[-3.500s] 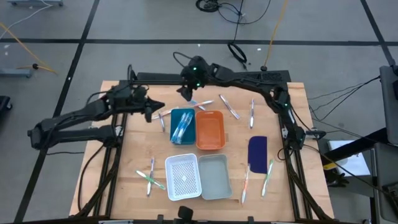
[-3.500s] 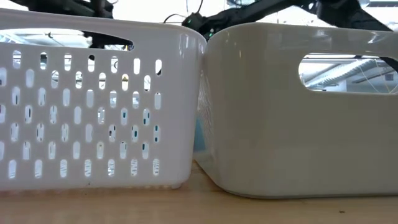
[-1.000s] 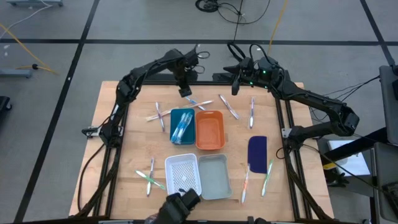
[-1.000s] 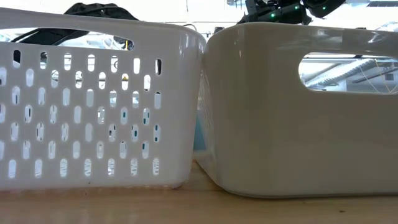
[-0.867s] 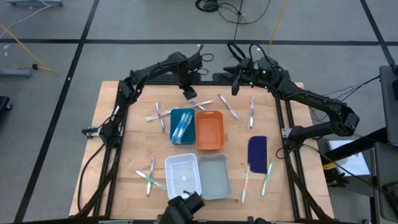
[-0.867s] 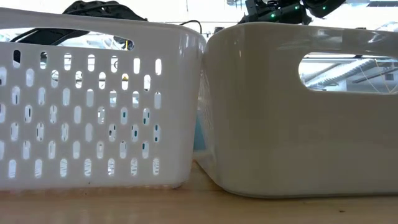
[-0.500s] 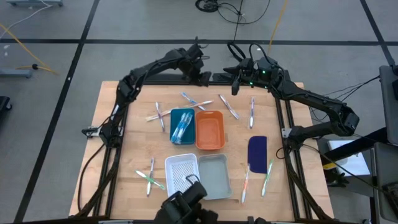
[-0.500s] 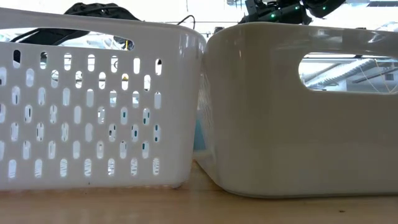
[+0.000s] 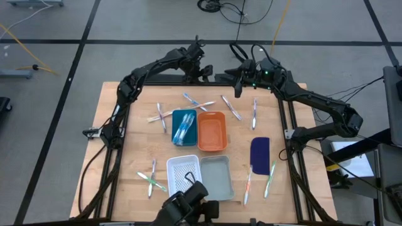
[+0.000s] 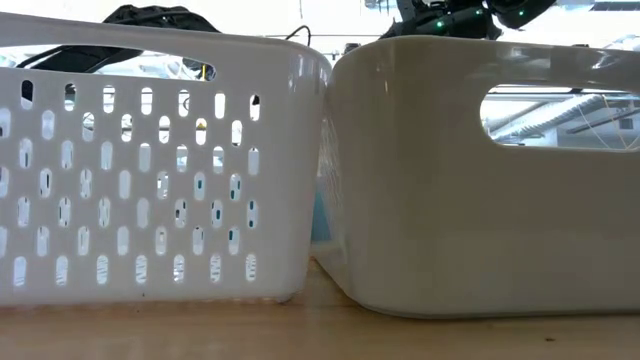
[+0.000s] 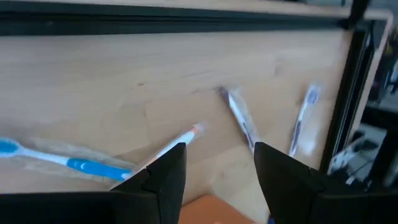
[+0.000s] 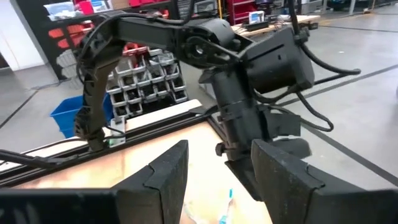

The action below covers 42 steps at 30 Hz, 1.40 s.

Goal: Pick & Place Toothbrushes
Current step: Put the violet toothbrush into the orange bin

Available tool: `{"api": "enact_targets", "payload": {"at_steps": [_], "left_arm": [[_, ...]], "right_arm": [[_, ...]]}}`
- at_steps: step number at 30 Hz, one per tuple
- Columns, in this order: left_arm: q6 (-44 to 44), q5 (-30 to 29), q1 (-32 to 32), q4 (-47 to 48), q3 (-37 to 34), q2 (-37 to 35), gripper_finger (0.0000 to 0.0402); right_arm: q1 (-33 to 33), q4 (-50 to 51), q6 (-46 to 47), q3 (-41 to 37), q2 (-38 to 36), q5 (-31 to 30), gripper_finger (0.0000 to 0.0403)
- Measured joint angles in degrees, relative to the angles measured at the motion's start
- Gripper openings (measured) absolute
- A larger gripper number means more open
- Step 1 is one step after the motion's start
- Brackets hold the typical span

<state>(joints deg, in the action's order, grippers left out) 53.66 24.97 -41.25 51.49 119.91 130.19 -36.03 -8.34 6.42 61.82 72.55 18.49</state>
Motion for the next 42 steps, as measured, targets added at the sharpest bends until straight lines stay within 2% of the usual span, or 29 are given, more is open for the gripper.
{"api": "enact_targets", "payload": {"at_steps": [6,12,20,27,30,35,42], "left_arm": [[8.5,0.0,0.4,-0.9,-3.3,0.0,0.0191],[14.0,1.0,1.0,4.0,-4.2,0.0,0.0191],[13.5,3.0,0.6,8.9,-5.2,0.0,0.0191],[4.6,2.8,-2.9,23.5,-5.5,0.0,0.0191],[0.3,2.4,-4.5,24.8,-5.5,0.0,0.0191],[-12.8,-0.1,-6.5,24.5,-5.5,0.0,0.0191],[-26.8,-2.8,-8.4,33.7,-5.5,0.0,0.0191]], "right_arm": [[0.0,0.0,0.0,0.0,0.0,0.1,0.0169],[0.0,-0.3,0.0,0.0,0.0,1.3,0.0169],[0.0,-0.4,0.0,0.0,0.0,1.4,0.0169],[0.0,0.0,0.0,0.0,0.0,3.1,0.0169],[0.0,0.0,0.0,0.0,0.0,3.0,0.0169],[0.0,0.0,0.0,0.0,0.0,2.9,0.0169],[0.0,0.0,0.5,0.0,0.0,2.8,0.0169]]}}
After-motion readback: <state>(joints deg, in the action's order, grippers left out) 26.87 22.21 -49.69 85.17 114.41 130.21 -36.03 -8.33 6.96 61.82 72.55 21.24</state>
